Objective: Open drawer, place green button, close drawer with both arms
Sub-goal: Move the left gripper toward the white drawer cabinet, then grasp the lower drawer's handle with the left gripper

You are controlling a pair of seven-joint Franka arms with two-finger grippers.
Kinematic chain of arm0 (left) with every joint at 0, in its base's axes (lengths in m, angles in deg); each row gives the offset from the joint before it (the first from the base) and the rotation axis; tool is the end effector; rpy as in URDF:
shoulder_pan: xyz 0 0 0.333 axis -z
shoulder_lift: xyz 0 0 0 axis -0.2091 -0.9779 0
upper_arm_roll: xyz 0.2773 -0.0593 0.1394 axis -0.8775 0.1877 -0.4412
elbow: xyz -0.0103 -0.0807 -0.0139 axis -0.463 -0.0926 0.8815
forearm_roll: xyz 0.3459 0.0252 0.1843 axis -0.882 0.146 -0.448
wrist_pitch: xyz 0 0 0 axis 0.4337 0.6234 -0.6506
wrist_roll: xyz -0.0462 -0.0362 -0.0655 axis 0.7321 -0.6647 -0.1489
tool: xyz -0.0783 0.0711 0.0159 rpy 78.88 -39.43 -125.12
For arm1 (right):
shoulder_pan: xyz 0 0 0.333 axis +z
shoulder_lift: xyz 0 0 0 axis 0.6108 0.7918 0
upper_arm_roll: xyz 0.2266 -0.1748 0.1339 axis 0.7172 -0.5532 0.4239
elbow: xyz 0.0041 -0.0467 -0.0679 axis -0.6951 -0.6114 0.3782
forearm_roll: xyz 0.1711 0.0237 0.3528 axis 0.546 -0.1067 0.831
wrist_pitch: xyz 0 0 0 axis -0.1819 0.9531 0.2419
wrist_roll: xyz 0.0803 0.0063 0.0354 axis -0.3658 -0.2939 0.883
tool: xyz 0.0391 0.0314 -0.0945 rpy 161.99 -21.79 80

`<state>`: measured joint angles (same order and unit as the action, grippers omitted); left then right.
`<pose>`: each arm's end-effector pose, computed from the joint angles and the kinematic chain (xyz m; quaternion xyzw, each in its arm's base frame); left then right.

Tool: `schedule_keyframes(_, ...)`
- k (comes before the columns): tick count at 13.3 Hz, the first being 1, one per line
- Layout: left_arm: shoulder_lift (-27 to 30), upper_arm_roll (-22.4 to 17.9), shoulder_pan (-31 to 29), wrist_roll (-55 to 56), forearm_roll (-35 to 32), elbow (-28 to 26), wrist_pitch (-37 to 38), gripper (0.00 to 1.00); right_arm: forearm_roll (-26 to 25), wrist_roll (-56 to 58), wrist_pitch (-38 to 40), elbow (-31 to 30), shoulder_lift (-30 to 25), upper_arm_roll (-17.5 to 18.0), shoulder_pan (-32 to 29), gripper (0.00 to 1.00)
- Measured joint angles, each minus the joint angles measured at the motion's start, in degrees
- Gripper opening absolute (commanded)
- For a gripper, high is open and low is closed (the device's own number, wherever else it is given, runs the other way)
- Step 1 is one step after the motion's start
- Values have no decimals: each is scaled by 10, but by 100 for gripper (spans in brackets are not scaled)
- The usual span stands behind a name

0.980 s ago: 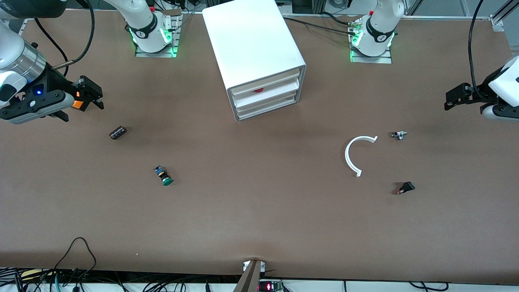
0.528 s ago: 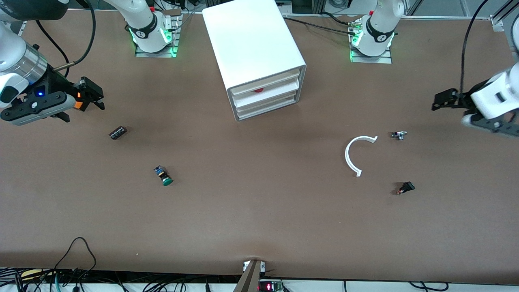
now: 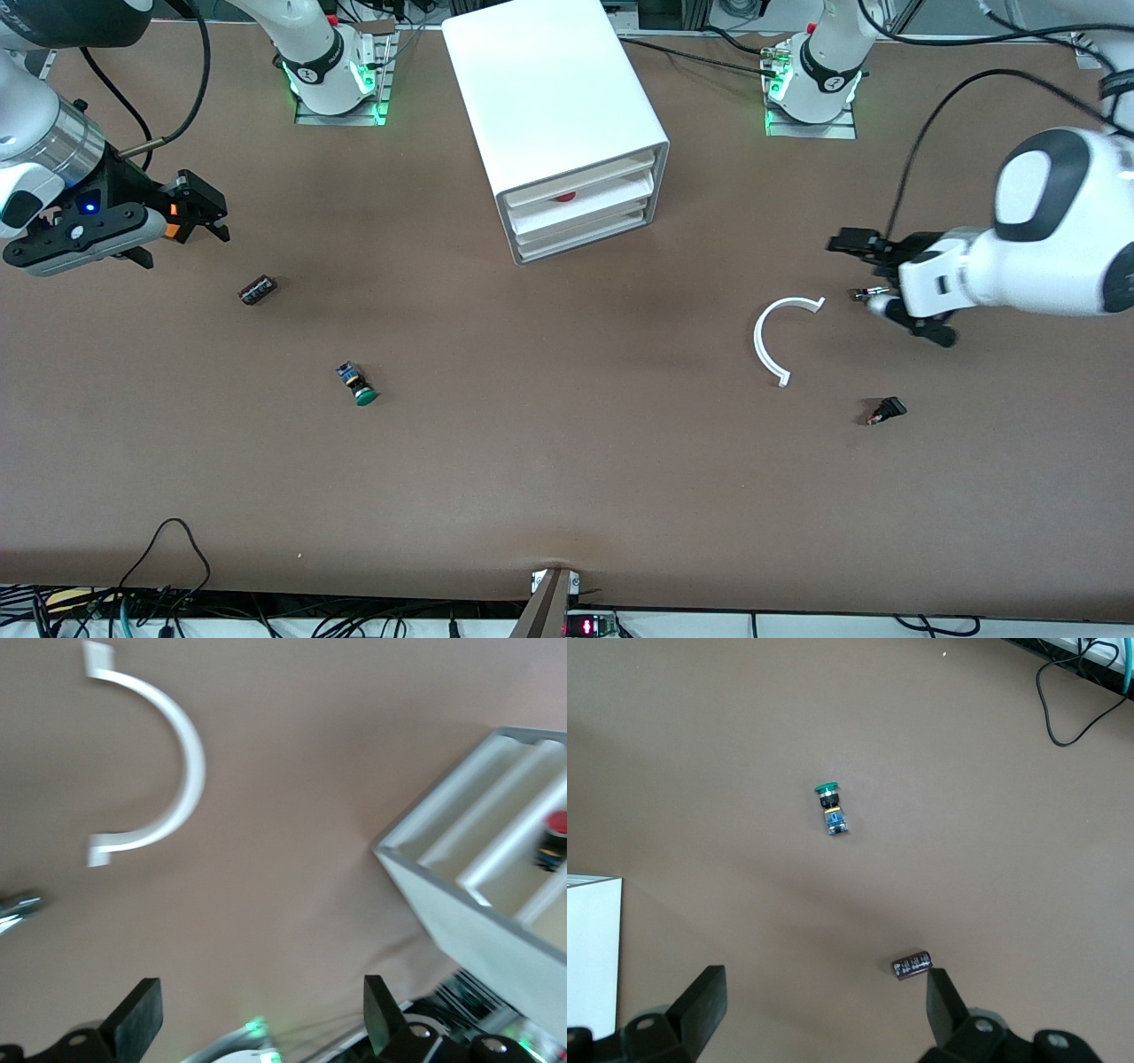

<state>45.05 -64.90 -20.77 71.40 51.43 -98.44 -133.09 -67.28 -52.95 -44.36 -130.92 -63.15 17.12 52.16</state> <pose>0.5848 -0.0795 0.3964 0.9360 -0.1672 -0.2227 0.2155 0.5731 0.0730 0.5869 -0.9800 -0.1957 -0.0343 0.0068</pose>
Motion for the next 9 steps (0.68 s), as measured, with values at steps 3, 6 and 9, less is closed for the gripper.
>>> schedule_keyframes(3,-49,37,3,1,77,-1,3,100,0,0,0,0,0,0,0,100)
schedule_keyframes(6,-99,71,12,1,148,-1,-31,100,0,0,-1,0,0,0,0,100)
schedule_keyframes(9,-149,93,41,-3,209,-2,-97,97,0,0,-1,0,1,0,0,100)
